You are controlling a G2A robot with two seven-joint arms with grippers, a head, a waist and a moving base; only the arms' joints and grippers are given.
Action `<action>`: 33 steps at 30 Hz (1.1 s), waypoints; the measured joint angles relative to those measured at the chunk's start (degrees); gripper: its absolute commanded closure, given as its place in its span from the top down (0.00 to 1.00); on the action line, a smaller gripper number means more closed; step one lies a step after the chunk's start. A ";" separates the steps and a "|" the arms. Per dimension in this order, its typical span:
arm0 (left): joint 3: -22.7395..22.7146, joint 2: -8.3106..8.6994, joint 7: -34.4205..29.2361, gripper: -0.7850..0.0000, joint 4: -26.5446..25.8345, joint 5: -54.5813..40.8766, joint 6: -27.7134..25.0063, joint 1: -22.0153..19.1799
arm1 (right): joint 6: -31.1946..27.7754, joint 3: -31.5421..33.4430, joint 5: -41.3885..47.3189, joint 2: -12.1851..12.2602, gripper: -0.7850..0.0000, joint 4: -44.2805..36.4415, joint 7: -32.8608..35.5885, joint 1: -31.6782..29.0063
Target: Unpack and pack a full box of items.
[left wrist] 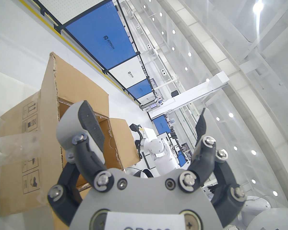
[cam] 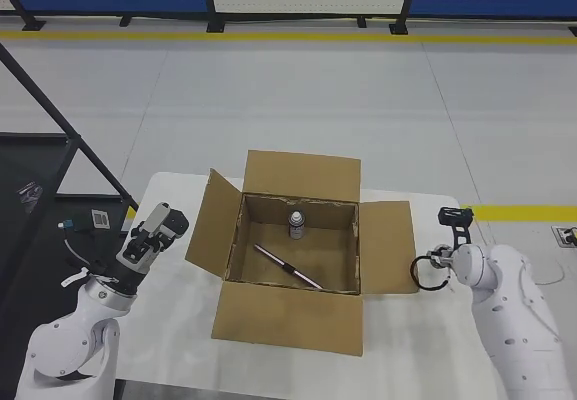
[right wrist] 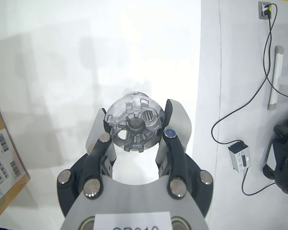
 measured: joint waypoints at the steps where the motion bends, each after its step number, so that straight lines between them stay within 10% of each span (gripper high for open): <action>1: 0.00 0.00 0.00 1.00 0.00 0.00 0.00 0.00 | -0.32 -0.01 0.57 -0.03 0.00 0.66 -0.22 0.16; 5: 0.00 0.00 0.00 1.00 0.00 0.00 0.00 0.00 | -1.02 0.10 2.80 -0.14 0.07 3.13 -1.66 0.60; 12: 0.00 0.00 0.00 1.00 0.00 0.00 0.00 0.00 | -1.35 -0.40 3.88 -0.21 1.00 5.47 -2.69 1.41; 22: 0.00 0.00 0.00 1.00 0.00 0.00 0.00 0.00 | 2.02 0.51 0.81 0.36 1.00 -0.24 -1.26 0.78; 33: 0.00 0.00 0.00 1.00 0.00 0.00 0.00 0.00 | 11.06 1.40 -10.73 1.03 1.00 -31.75 3.07 -5.17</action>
